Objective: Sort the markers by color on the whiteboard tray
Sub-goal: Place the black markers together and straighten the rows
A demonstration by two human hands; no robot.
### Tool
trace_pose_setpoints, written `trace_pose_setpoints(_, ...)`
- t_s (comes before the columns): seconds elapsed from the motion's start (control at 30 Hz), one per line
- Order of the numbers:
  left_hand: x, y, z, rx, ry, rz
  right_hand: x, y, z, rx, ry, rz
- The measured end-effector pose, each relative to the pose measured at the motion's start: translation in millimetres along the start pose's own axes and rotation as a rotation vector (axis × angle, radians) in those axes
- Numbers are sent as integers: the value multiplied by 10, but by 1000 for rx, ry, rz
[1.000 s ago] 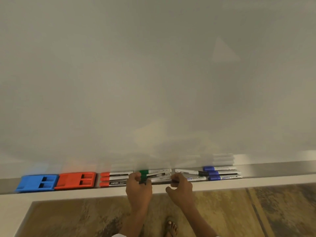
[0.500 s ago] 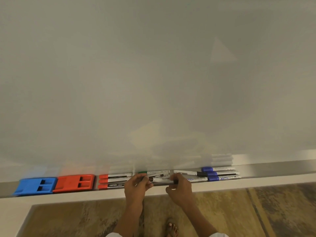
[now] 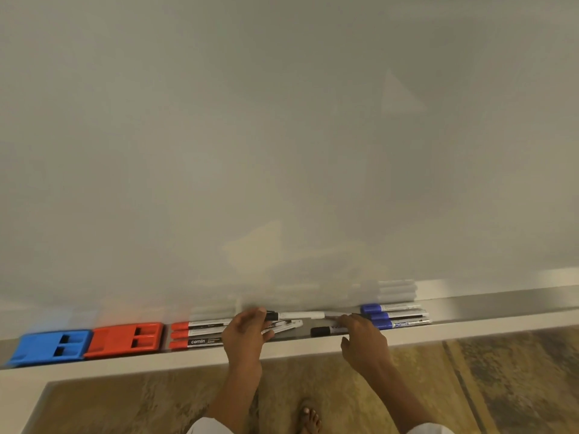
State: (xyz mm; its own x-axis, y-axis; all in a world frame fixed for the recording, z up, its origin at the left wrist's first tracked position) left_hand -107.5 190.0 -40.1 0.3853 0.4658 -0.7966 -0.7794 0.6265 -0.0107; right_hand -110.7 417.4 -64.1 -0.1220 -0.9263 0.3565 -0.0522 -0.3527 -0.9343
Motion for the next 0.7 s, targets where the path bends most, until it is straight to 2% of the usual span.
trace_pose_setpoints(0.17, 114, 105, 21, 40, -76, 23, -36, 22, -97, 16, -133, 50)
trace_pose_setpoints(0.43, 169, 109, -13, 97, -68, 27, -101, -123, -79, -22, -244, 18)
trace_pose_setpoints(0.53, 174, 116, -34, 116, -58, 26, -180, -301, -41, -83, -239, -90)
trace_pose_setpoints(0.7, 175, 141, -29, 203, -6, -20, -217, -404, -90, -186, -257, -414)
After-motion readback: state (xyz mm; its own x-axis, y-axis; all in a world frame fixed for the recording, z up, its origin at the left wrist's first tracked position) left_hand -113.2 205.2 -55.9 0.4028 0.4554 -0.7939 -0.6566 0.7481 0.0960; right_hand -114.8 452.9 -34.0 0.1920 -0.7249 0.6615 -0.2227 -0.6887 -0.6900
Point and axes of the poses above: each hand's wrist, its own z-axis away from the middle knuckle, its own y-axis out of the palm, x = y × z, the point moved 2 cm from there along -z, towards the middle knuckle, and after that the axes turned 15 degrees about -x, right-handed, at the moved point
